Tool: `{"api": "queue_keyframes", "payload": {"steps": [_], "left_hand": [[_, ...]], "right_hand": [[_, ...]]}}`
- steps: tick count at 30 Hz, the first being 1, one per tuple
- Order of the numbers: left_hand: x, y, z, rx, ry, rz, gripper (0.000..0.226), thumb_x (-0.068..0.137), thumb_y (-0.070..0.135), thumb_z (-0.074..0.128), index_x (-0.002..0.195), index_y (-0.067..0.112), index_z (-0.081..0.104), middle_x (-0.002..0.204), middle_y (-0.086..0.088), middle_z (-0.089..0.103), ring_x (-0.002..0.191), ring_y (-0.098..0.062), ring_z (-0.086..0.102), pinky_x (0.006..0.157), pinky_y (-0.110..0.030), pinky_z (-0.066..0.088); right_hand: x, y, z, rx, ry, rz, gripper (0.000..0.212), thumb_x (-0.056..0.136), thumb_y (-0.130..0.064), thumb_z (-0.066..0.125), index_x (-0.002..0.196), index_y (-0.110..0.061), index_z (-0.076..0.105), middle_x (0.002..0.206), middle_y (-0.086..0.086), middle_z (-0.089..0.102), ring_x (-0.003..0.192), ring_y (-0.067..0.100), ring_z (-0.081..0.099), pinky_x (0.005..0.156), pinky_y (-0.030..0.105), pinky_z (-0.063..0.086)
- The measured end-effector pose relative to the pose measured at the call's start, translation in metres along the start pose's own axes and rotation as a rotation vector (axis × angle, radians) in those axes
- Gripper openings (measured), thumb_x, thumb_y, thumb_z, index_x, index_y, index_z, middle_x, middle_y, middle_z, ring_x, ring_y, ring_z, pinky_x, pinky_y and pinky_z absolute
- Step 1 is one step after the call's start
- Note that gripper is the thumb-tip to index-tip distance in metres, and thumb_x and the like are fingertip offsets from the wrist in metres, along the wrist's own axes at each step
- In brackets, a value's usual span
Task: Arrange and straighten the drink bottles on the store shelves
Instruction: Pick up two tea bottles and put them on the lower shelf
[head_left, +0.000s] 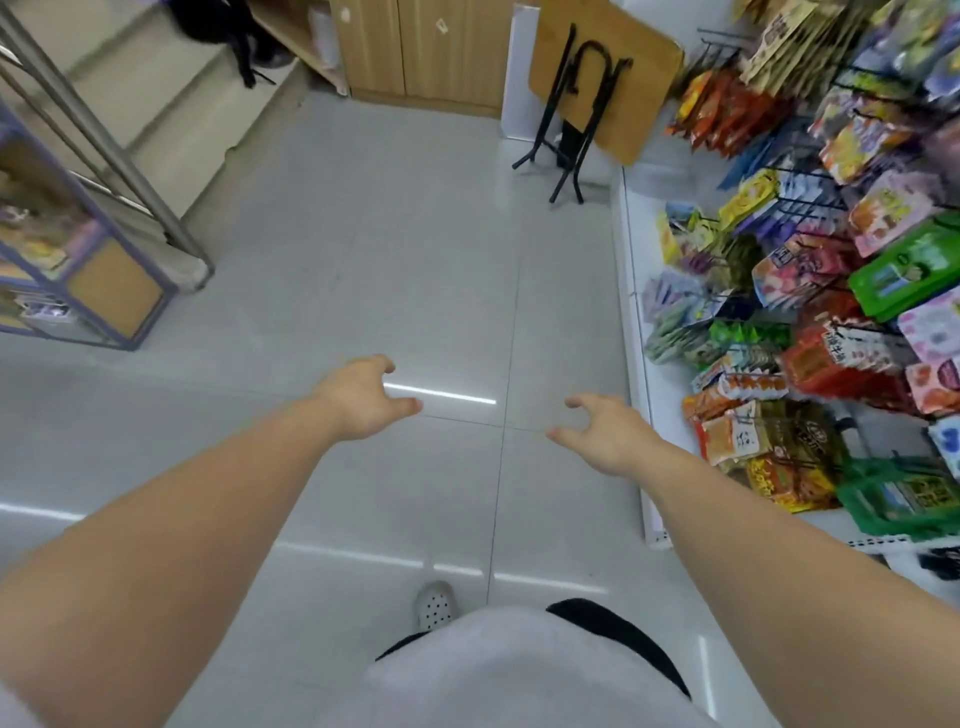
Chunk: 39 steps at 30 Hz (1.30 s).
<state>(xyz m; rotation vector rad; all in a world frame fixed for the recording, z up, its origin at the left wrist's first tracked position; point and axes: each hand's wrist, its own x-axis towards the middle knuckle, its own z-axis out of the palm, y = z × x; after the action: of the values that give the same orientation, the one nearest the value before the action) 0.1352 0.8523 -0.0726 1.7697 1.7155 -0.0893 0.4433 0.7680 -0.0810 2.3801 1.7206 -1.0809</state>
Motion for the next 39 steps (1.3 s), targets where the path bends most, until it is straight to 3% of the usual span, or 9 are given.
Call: {"api": "queue_keyframes", "payload": {"steps": [11, 18, 22, 31, 39], "left_hand": [[0.23, 0.046, -0.075, 0.085, -0.077, -0.031, 0.078, 0.085, 0.065, 0.067, 0.147, 0.025, 0.044, 0.142, -0.008, 0.053, 0.125, -0.026, 0.057, 0.097, -0.035, 0.044], [0.368, 0.114, -0.151, 0.094, -0.071, -0.056, 0.078, 0.086, 0.063, 0.068, 0.149, 0.024, 0.043, 0.149, -0.008, 0.048, 0.133, -0.027, 0.05, 0.107, -0.038, 0.042], [0.441, 0.135, -0.201, 0.076, -0.049, -0.076, 0.077, 0.087, 0.063, 0.067, 0.149, 0.024, 0.042, 0.148, -0.008, 0.049, 0.129, -0.028, 0.053, 0.103, -0.037, 0.043], [0.64, 0.145, -0.285, -0.178, -0.037, -0.092, 0.073, 0.087, 0.059, 0.069, 0.147, 0.025, 0.047, 0.15, -0.007, 0.047, 0.131, -0.028, 0.052, 0.106, -0.038, 0.044], [0.824, 0.145, -0.4, -0.117, -0.116, -0.067, 0.076, 0.086, 0.061, 0.068, 0.148, 0.024, 0.046, 0.15, -0.009, 0.049, 0.131, -0.029, 0.053, 0.108, -0.041, 0.044]], "right_hand": [[0.233, -0.049, -0.081, 0.197, -0.04, 0.03, 0.067, 0.089, -0.059, 0.067, 0.145, -0.026, 0.051, 0.153, 0.007, 0.043, 0.134, 0.028, 0.05, 0.111, 0.04, 0.043], [0.4, -0.086, -0.168, 0.192, -0.127, -0.015, 0.069, 0.089, -0.06, 0.067, 0.146, -0.025, 0.05, 0.151, 0.008, 0.046, 0.132, 0.028, 0.051, 0.111, 0.043, 0.044], [0.478, -0.118, -0.216, 0.173, -0.123, -0.042, 0.069, 0.088, -0.061, 0.067, 0.145, -0.027, 0.05, 0.147, 0.01, 0.048, 0.129, 0.029, 0.053, 0.109, 0.041, 0.045], [0.662, -0.197, -0.299, 0.173, -0.101, -0.009, 0.065, 0.09, -0.058, 0.066, 0.145, -0.028, 0.05, 0.151, 0.007, 0.041, 0.135, 0.029, 0.048, 0.11, 0.041, 0.043], [0.818, -0.301, -0.382, 0.189, -0.074, 0.057, 0.065, 0.092, -0.057, 0.065, 0.147, -0.026, 0.048, 0.154, 0.006, 0.041, 0.135, 0.027, 0.048, 0.108, 0.037, 0.042]]}}
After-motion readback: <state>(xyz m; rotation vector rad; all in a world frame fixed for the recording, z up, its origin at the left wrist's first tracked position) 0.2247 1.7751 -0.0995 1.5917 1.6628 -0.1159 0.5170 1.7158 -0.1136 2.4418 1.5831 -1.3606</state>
